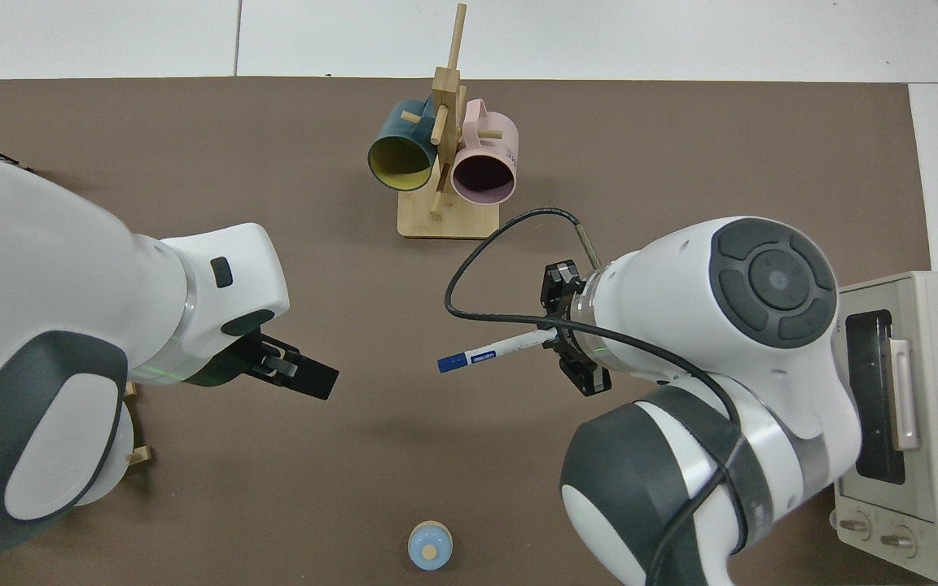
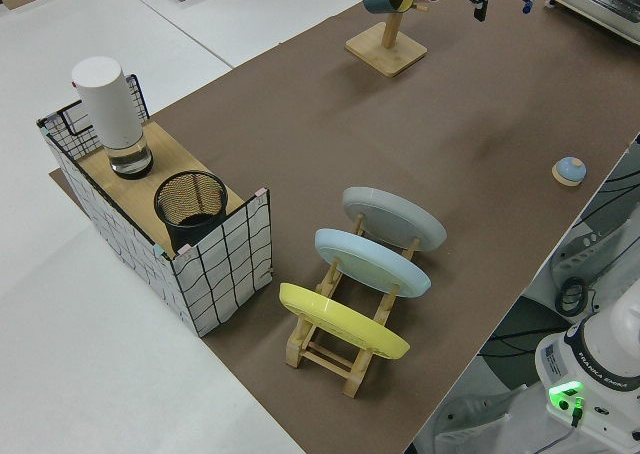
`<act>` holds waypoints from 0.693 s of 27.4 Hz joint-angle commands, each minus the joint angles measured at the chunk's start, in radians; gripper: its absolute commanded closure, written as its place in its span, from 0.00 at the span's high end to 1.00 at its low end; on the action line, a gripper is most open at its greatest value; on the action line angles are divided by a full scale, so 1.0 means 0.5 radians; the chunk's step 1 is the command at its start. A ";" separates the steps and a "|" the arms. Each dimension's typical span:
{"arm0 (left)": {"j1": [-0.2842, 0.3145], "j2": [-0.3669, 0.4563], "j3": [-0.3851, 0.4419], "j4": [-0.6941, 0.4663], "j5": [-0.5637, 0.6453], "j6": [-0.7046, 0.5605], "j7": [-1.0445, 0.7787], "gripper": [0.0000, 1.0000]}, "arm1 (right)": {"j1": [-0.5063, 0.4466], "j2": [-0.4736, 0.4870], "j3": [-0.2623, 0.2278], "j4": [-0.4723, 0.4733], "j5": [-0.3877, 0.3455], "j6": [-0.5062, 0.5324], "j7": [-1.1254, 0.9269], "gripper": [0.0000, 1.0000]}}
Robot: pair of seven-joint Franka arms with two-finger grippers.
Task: Put markers into pen holder
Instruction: 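Carry the marker toward the middle while the left gripper reaches it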
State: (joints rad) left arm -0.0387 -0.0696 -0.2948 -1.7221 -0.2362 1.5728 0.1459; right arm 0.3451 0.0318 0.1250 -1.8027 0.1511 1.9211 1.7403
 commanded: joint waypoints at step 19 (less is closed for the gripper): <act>-0.266 -0.048 0.010 -0.130 -0.221 0.165 0.963 1.00 | -0.003 -0.018 0.158 0.019 0.081 -0.121 0.100 0.00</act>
State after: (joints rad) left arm -0.1328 -0.0694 -0.3034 -1.7458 -0.3315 1.6041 0.5868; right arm 0.3476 0.0318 0.1725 -1.8017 0.1737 1.9019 1.7630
